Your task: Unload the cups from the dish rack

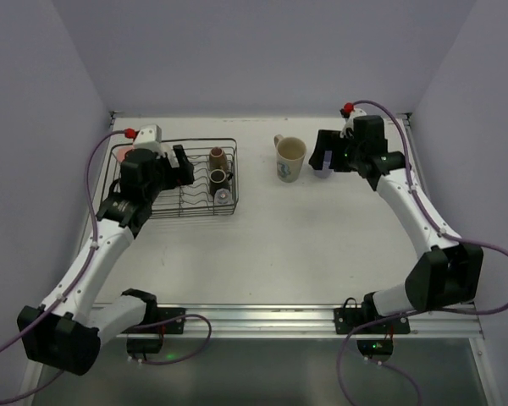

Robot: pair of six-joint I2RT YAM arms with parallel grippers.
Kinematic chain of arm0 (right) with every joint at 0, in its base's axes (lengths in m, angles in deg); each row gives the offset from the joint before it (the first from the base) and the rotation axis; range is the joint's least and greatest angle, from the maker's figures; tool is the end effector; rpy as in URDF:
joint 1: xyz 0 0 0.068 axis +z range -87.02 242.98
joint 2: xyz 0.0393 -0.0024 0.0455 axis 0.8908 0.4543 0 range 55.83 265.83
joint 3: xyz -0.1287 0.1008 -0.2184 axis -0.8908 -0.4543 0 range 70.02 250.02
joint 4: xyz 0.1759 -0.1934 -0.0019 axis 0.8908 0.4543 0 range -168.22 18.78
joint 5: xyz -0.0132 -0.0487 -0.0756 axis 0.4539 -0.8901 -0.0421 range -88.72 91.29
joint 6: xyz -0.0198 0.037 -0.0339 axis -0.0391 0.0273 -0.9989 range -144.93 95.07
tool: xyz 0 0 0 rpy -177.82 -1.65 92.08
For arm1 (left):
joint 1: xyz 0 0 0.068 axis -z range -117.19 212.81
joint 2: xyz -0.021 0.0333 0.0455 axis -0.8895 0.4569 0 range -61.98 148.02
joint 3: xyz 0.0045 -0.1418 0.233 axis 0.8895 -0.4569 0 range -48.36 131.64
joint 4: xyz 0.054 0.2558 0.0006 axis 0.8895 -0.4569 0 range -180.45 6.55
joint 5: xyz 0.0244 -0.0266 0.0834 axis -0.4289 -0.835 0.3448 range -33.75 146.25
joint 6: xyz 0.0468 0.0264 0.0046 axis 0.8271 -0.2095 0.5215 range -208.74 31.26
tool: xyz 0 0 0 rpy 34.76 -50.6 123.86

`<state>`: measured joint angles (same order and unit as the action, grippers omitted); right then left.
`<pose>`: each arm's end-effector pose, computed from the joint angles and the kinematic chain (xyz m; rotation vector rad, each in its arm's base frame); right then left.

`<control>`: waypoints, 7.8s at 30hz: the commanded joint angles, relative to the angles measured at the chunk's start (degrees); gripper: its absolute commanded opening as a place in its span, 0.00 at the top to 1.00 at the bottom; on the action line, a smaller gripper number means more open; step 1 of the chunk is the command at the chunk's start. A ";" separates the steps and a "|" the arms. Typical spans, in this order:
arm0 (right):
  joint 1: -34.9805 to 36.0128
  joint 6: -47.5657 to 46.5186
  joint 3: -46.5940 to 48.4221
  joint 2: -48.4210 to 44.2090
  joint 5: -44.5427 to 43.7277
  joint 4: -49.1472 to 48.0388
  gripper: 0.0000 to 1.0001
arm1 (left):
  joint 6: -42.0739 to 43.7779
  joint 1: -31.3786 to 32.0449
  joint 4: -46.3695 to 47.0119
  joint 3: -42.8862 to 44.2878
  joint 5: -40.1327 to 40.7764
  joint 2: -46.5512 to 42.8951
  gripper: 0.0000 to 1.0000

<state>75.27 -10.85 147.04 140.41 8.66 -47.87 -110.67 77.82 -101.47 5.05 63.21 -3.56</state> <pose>0.3235 0.0751 0.3364 -0.0357 2.2550 0.3928 0.2248 -0.0557 0.3339 -0.1991 1.9718 -0.3008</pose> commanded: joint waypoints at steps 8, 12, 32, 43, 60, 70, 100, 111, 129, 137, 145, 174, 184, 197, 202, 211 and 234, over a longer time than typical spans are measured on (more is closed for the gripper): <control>1.68 5.77 -18.48 -17.07 9.32 -20.50 0.01 | 2.42 -9.37 3.78 12.86 4.29 19.52 0.00; 1.77 6.21 -18.91 -16.90 11.87 -22.00 0.01 | 4.88 -9.73 3.78 15.23 4.54 23.85 0.00; 4.84 5.34 -17.60 -14.00 13.54 -22.09 0.01 | 7.69 -11.49 8.53 17.08 9.30 33.17 0.00; 8.36 3.67 -16.54 -13.12 11.52 -21.30 0.01 | 8.84 -11.40 10.37 17.87 11.23 37.03 0.00; 9.77 3.40 -17.07 -14.17 11.17 -22.09 0.01 | 9.54 -11.40 15.03 18.31 10.35 43.45 0.00; 10.12 3.84 -17.42 -14.70 11.61 -22.26 0.01 | 8.40 -11.40 19.07 15.68 9.74 41.44 0.21; 20.75 41.02 -28.23 -8.47 20.31 -72.69 0.02 | -10.56 -11.14 19.75 5.15 -22.21 4.71 1.00; 23.21 45.77 -27.44 0.15 20.93 -83.26 0.04 | -27.97 -9.91 37.86 -6.46 -37.63 -3.92 1.00; 27.08 49.81 -20.94 5.42 27.69 -89.58 0.25 | -38.01 -2.79 52.30 -13.94 -39.57 -7.00 1.00; 27.17 56.92 -22.08 8.50 29.80 -101.00 0.69 | -38.89 -0.59 53.53 -16.23 -37.28 -8.05 0.87; 26.82 55.17 -27.35 2.89 26.11 -101.98 1.00 | -31.43 -0.50 44.41 -11.93 -37.02 -8.66 0.15; 7.76 18.37 -31.67 -25.95 10.06 -31.88 1.00 | 1.80 -0.50 6.95 -5.76 -22.79 -20.95 0.00; -1.56 8.86 -22.72 -19.02 -14.65 -14.80 1.00 | 6.11 0.73 6.15 -14.29 -18.04 -26.68 0.00; -10.88 3.59 -0.21 11.28 -17.94 -15.67 1.00 | 7.87 6.44 2.82 -13.86 -13.82 -29.06 0.00; -12.03 2.00 9.01 20.26 -17.05 -11.46 1.00 | 7.96 7.14 2.90 -13.77 -13.38 -28.53 0.00; -12.03 1.82 18.16 28.79 -14.23 -5.23 0.96 | 7.96 7.14 2.55 -13.68 -10.57 -27.21 0.00; -11.25 15.35 -16.34 -15.36 7.45 -28.37 0.28 | 0.32 1.52 1.23 -5.96 10.25 -15.00 0.00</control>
<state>63.25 -0.57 138.66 133.92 6.41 -62.85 -107.37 79.87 -102.09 -5.61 67.49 -19.78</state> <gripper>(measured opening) 0.703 1.000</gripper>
